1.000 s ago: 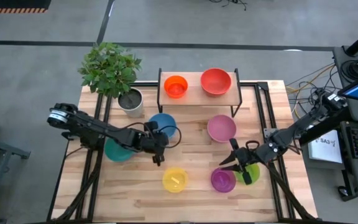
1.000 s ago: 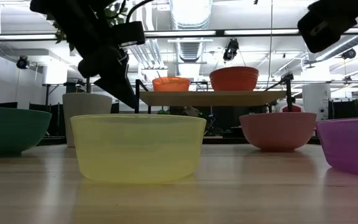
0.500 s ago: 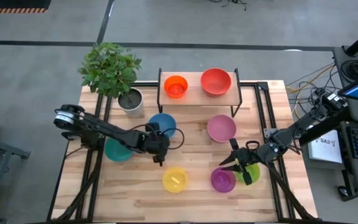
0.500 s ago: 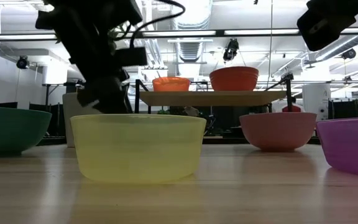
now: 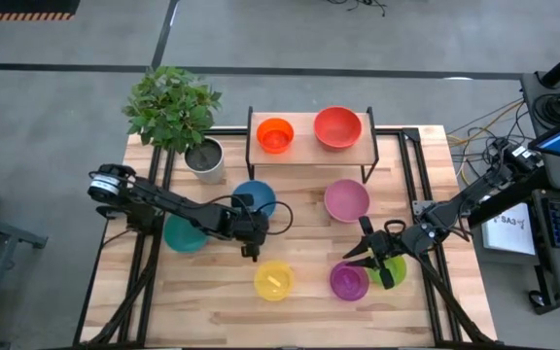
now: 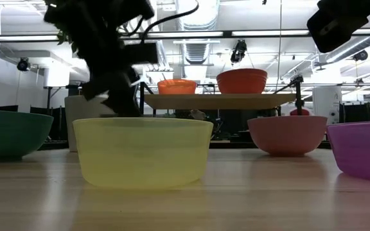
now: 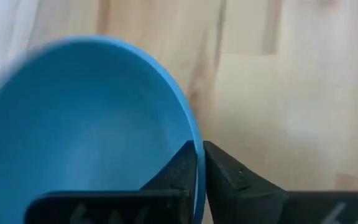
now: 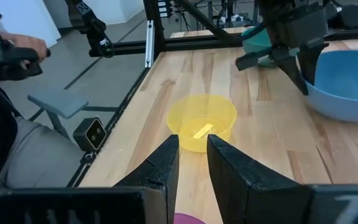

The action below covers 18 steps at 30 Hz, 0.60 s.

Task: Place and stack bowls onto a shelf
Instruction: Stack the blue bowl into the orange bowl on the shelf

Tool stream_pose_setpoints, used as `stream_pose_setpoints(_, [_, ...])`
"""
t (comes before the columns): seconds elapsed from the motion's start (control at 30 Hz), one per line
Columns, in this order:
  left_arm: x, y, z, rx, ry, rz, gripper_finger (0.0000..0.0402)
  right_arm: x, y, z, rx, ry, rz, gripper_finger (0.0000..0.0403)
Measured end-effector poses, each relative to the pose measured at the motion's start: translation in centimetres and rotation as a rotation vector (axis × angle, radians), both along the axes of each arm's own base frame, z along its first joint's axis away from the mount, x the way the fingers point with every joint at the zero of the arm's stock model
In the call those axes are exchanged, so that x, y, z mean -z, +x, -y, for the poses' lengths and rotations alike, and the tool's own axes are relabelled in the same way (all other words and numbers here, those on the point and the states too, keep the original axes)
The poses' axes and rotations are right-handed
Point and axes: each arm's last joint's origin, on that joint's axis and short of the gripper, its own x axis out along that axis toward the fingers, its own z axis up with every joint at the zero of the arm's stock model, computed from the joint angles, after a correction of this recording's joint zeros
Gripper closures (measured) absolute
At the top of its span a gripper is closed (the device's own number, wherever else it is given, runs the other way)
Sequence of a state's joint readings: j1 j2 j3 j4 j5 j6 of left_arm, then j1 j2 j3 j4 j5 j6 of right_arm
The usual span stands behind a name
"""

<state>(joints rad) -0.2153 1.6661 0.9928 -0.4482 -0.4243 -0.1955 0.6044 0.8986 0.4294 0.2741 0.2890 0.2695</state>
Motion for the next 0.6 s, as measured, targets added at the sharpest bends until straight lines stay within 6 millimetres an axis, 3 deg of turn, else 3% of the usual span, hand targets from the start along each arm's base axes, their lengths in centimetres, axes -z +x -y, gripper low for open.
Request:
stream_pose_setpoints(0.2, [-4.9,1.7,1.2,0.139,-0.058,0.037,0.04,0.0,0.0,0.0,0.0,-0.002,-0.003,0.033])
stream_pose_setpoints(0.4, [-10.6,3.1,1.6,0.309,0.039,0.066,0.0401,0.0,0.0,0.0,0.0,-0.002,-0.003,0.033])
stream_pose_setpoints(0.6, [-15.0,4.1,0.1,0.458,0.105,0.137,0.0401,0.0,0.0,0.0,0.0,-0.002,-0.003,0.033])
